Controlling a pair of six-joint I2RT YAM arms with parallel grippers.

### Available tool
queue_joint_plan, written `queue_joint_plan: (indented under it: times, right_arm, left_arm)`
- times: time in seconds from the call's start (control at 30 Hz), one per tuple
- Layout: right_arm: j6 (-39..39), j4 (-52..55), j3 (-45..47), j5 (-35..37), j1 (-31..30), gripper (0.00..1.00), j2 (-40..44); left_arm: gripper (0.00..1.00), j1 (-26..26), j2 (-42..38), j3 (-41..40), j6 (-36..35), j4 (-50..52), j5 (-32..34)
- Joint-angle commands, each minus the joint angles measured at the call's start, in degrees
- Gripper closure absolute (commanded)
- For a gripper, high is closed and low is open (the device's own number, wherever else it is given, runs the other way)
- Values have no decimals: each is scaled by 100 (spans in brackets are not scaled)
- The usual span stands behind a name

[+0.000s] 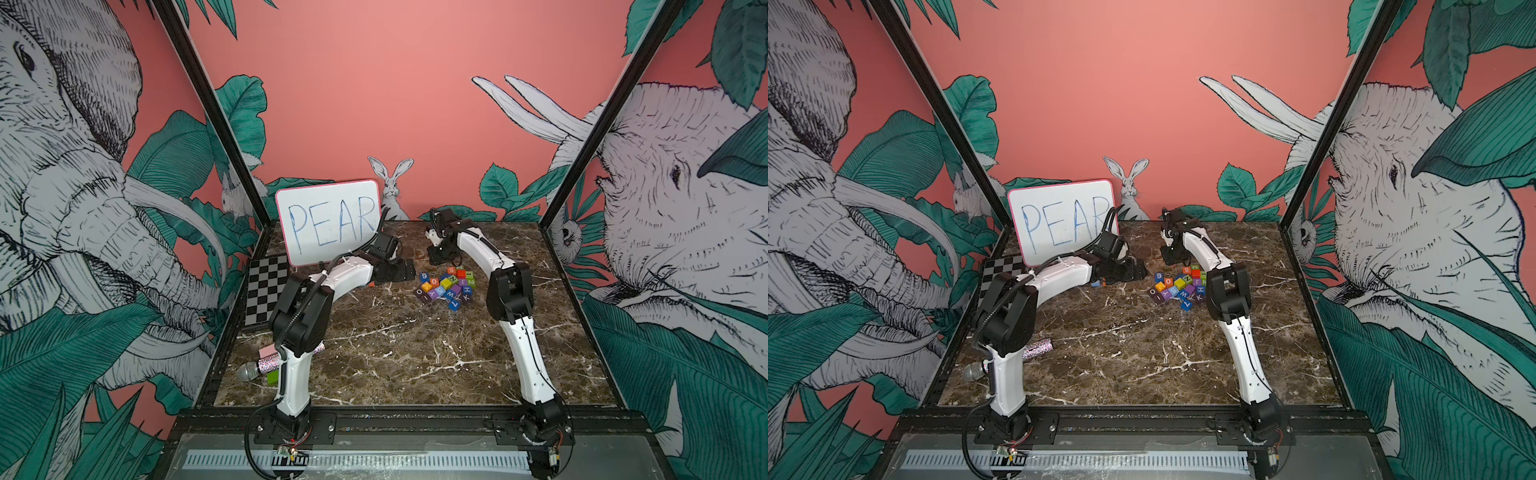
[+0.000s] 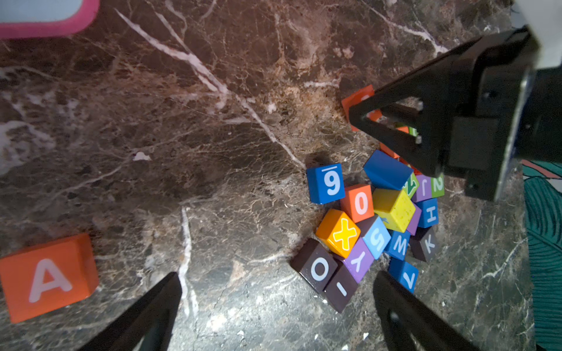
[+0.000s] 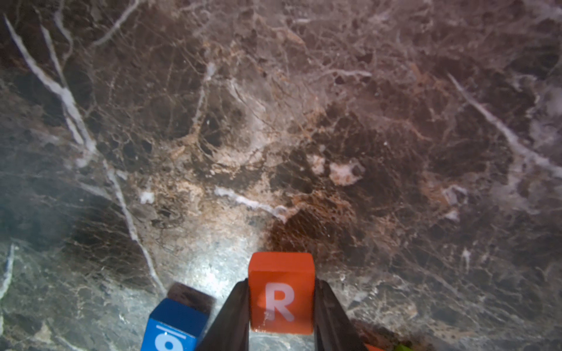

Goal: Spell the uppercase word “pear” with letter blocks
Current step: Pick up the letter block from the center of the board, then place the letter block at the center of the board.

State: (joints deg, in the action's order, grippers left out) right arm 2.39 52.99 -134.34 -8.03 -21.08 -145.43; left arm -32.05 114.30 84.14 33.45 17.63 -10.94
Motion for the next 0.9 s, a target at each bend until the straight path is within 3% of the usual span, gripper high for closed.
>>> queue_joint_plan:
  times: [0.0,0.33,0.87]
  right_arm:
    - [540,8,-170,376,-105,66,231]
    - [1732,-398,179,758,-415,67,544]
    - [3319,-1127,1147,1177,-1286,68,1068]
  left_arm:
    - [1,32,-323,-104,81,-29,17]
    - [1,168,-669,-537,197,-195,-30]
    - [1,510,-1949,-2205,468,-731,-90]
